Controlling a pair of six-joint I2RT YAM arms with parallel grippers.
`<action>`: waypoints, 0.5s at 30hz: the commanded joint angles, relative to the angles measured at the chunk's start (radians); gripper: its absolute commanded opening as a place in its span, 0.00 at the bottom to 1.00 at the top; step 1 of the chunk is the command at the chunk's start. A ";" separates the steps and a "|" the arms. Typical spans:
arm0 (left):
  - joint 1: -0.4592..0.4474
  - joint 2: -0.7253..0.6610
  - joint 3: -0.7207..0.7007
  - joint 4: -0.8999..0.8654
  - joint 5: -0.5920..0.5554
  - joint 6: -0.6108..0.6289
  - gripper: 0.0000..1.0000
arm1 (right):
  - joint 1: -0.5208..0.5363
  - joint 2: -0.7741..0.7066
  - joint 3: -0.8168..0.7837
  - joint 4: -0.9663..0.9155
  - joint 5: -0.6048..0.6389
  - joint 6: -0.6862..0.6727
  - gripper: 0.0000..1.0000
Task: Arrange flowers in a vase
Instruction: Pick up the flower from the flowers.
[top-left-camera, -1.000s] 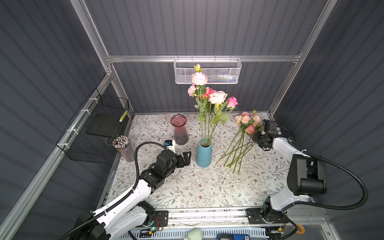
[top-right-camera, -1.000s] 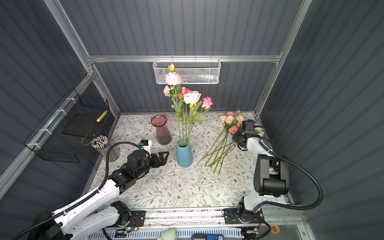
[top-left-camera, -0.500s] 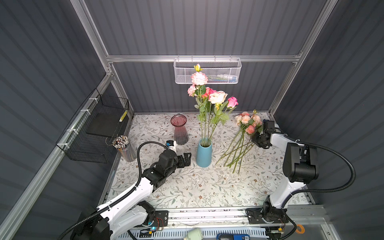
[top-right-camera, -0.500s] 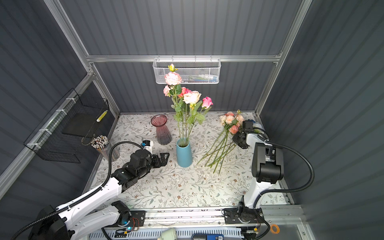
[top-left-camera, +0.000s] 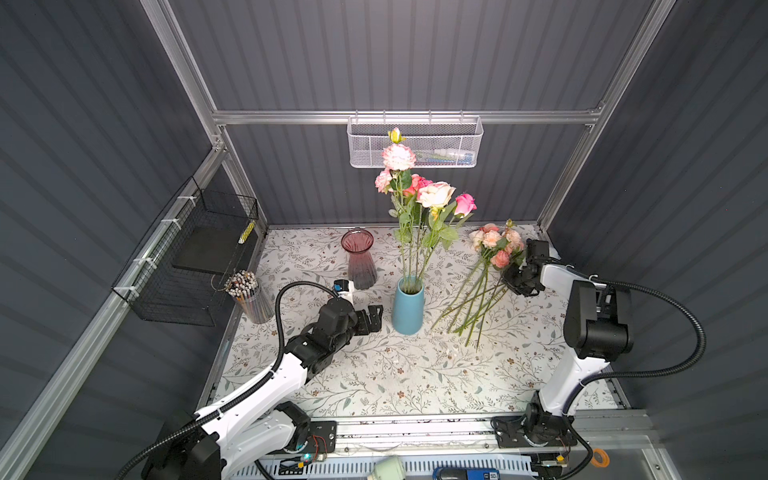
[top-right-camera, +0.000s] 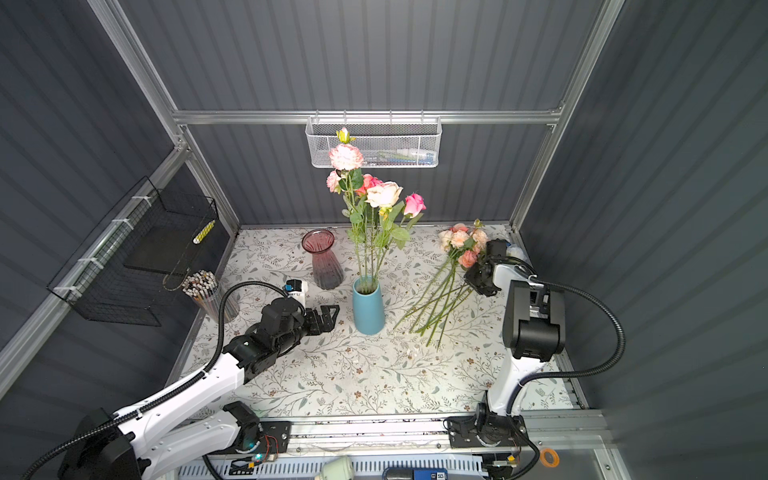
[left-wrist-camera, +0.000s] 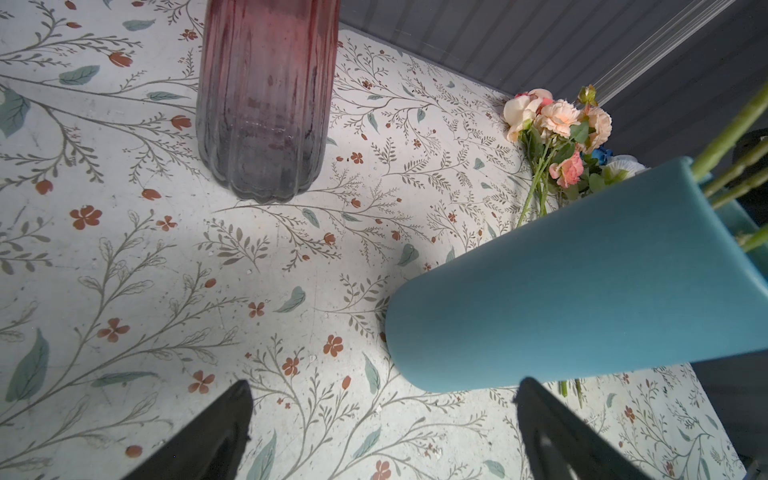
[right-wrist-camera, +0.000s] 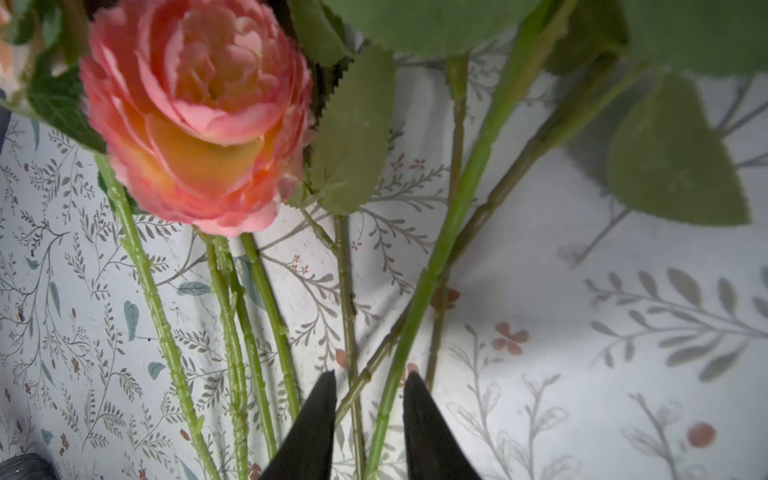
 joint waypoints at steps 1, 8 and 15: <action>0.005 0.004 0.030 -0.008 -0.003 0.020 0.99 | -0.003 0.008 0.007 -0.035 -0.022 0.010 0.31; 0.006 -0.008 0.014 -0.001 -0.014 0.018 1.00 | -0.004 0.032 0.008 -0.027 -0.013 0.017 0.26; 0.005 -0.007 0.014 -0.002 -0.021 0.022 1.00 | -0.004 0.032 -0.001 -0.013 -0.028 0.009 0.17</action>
